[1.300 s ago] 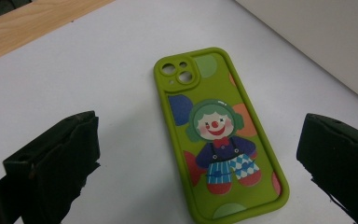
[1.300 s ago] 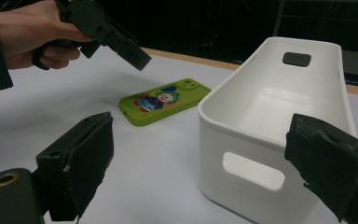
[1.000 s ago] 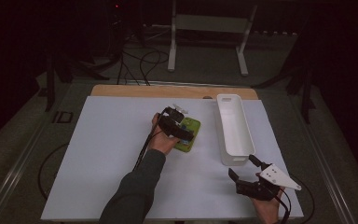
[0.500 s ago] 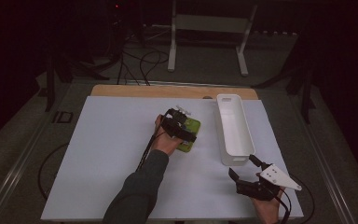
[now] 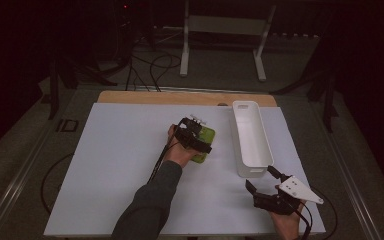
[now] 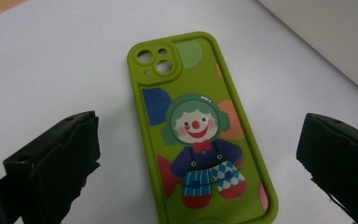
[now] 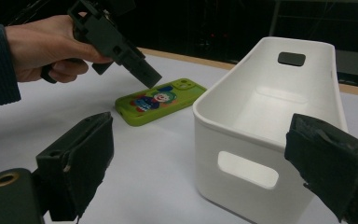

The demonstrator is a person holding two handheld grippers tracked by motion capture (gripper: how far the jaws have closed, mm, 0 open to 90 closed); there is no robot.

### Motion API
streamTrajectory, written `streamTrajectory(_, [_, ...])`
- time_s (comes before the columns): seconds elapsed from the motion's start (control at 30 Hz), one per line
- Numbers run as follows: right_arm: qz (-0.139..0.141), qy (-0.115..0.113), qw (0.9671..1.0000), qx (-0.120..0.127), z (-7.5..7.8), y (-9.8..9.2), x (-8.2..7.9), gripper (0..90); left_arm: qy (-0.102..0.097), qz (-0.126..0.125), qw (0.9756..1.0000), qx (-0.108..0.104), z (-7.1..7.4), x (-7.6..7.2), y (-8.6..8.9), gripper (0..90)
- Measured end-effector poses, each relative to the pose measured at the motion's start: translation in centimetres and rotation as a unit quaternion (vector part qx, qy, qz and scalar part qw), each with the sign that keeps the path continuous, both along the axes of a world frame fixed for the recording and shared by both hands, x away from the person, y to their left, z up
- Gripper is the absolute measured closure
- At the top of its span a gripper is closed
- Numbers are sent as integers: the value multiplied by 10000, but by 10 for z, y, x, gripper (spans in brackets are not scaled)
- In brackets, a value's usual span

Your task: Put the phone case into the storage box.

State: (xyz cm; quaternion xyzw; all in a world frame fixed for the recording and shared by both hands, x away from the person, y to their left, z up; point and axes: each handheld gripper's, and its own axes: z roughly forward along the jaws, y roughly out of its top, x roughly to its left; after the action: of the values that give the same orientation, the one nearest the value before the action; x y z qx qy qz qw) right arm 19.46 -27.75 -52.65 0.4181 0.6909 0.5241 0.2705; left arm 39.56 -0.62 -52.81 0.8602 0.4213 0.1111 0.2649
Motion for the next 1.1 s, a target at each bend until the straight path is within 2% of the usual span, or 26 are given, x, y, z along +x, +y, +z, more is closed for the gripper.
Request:
streamTrajectory(0.7, [-34, -1, 10000, -39, -1, 0, 0, 79, 298, 75, 9994, 162, -15, 2, -8, 0])
streamTrajectory(1.1, [-47, 0, 10000, -18, -1, -1, 1, 79, 380, 78, 9989, 260, -23, 3, -10, 0])
